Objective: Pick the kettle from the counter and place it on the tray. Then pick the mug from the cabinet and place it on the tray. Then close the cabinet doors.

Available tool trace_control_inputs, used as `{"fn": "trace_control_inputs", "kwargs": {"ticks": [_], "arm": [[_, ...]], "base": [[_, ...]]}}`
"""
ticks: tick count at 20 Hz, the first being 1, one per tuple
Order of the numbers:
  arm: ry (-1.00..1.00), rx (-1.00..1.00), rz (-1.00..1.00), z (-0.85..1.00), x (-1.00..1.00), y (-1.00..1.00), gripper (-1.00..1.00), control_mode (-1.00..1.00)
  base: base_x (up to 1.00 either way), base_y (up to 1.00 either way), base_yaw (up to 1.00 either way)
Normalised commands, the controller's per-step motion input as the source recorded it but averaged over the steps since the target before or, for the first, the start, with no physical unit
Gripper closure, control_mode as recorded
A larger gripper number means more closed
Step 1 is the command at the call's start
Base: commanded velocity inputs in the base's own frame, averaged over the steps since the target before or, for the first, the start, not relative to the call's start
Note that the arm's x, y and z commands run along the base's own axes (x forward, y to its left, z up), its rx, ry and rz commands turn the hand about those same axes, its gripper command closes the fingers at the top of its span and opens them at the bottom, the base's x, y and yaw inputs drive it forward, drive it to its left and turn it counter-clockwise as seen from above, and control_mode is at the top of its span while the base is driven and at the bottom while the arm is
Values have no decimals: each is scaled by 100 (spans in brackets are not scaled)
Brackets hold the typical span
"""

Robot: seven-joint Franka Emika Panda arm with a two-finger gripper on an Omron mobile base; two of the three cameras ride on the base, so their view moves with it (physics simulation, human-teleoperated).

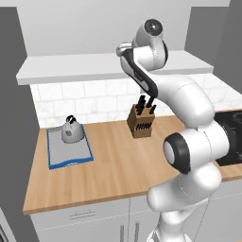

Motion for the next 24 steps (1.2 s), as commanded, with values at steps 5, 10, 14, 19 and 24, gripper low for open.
{"fn": "trace_control_inputs", "kwargs": {"ticks": [5, 10, 14, 19, 24], "arm": [[0, 0, 0, -2, 11, 2, -100, -100], [0, 0, 0, -4, 23, 12, -100, -100], [0, 0, 0, -2, 27, 12, -100, -100], [0, 0, 0, 0, 2, 1, -100, -100], [0, 0, -1, 0, 0, 0, -100, -100]], "base": [[0, 0, 0], [0, 0, 0], [0, 0, 0], [0, 0, 0], [0, 0, 0]]}}
